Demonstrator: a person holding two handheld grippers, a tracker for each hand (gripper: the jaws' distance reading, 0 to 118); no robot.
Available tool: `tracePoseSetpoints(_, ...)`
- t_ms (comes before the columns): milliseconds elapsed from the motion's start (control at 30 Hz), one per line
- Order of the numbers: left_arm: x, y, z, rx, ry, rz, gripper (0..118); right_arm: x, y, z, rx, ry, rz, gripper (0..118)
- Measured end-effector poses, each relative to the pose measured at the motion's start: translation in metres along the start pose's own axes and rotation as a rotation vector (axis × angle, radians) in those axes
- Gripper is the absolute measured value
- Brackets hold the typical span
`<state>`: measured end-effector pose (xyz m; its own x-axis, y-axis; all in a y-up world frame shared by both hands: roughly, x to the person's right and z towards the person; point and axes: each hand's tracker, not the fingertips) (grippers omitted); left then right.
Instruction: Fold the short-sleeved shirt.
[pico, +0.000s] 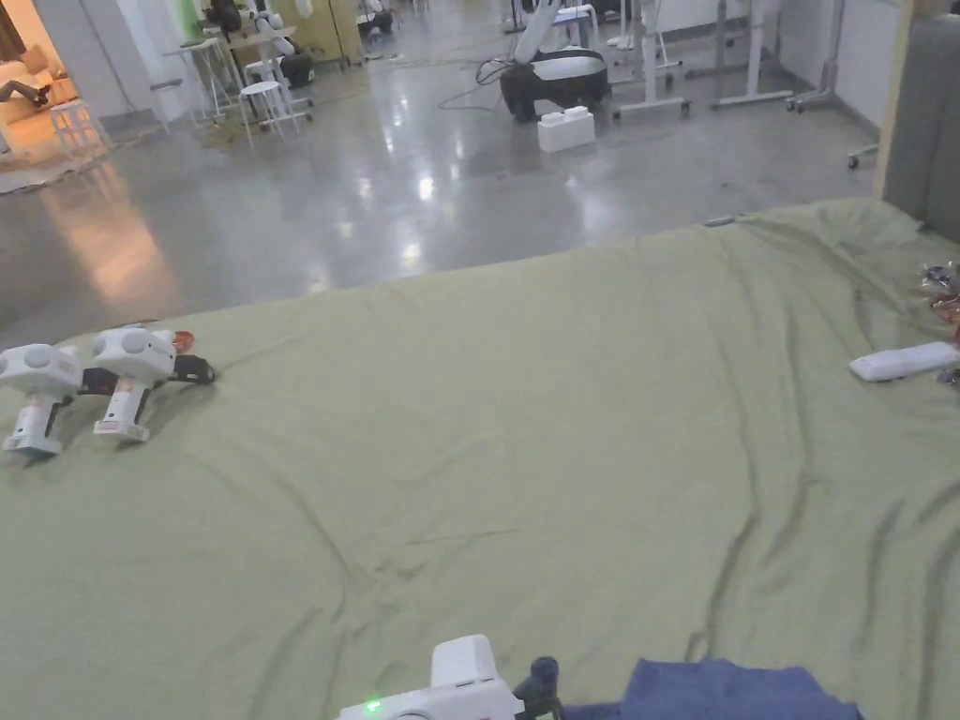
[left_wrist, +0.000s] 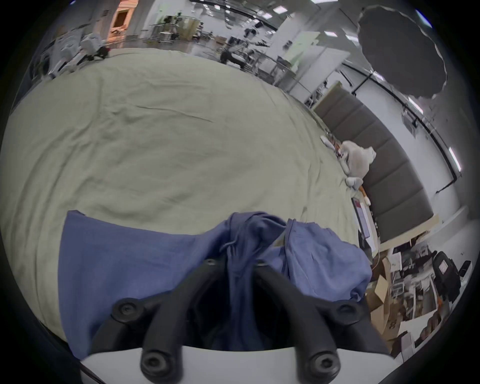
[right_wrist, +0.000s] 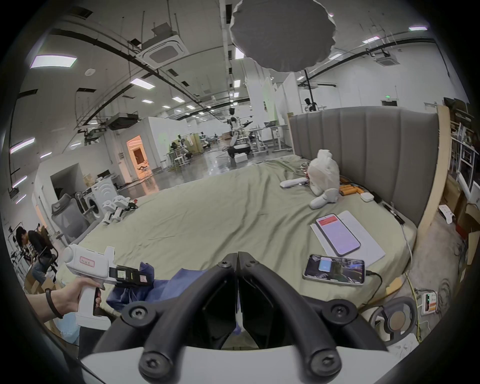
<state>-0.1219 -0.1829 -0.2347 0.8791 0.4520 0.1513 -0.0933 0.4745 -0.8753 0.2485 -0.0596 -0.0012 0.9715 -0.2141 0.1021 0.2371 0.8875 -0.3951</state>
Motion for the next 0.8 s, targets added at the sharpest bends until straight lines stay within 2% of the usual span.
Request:
tracePoseSetpoints(33, -0.004, 0.002, 0.000, -0.007, -0.042, -0.004, 32, 0.002, -0.001, 0.000, -0.006, -0.007, -0.009, 0)
tracePoseSetpoints(100, -0.006, 0.004, 0.009, 0.015, -0.165, 0.053, 71, 0.007, -0.004, -0.001, -0.017, -0.011, -0.039, 0)
tracePoseSetpoints(133, -0.011, 0.006, 0.015, 0.027, -0.184, 0.079, 81, 0.008, -0.005, -0.002, -0.022, -0.007, -0.049, 0)
tracePoseSetpoints(167, -0.018, 0.007, 0.025, 0.068, -0.200, 0.101, 81, 0.008, -0.005, -0.002, -0.023, -0.003, -0.053, 0)
tracePoseSetpoints(233, -0.024, 0.009, 0.040, 0.130, -0.203, 0.111, 75, 0.007, -0.006, -0.002, -0.023, -0.003, -0.052, 0)
tracePoseSetpoints(267, -0.030, 0.008, 0.043, 0.145, -0.191, 0.112, 59, 0.006, -0.006, -0.003, -0.026, 0.001, -0.049, 0)
tracePoseSetpoints(333, -0.028, 0.005, 0.039, 0.123, -0.166, 0.102, 13, 0.004, -0.006, -0.004, -0.029, 0.008, -0.043, 0)
tracePoseSetpoints(367, -0.030, 0.001, 0.031, 0.099, -0.145, 0.096, 2, 0.002, -0.006, -0.004, -0.032, 0.010, -0.041, 0)
tracePoseSetpoints(467, -0.023, -0.016, -0.002, -0.003, -0.219, 0.077, 2, -0.002, -0.006, -0.003, -0.038, 0.014, -0.037, 0)
tracePoseSetpoints(600, -0.012, -0.040, -0.045, -0.115, -0.182, 0.074, 1, -0.002, -0.008, 0.000, -0.045, 0.011, -0.035, 0)
tracePoseSetpoints(733, -0.011, -0.031, -0.025, -0.079, -0.194, 0.078, 2, -0.002, -0.009, -0.003, -0.051, 0.015, -0.034, 0)
tracePoseSetpoints(800, -0.015, -0.028, 0.001, -0.019, -0.192, 0.048, 13, -0.003, -0.009, -0.007, -0.060, 0.025, -0.036, 0)
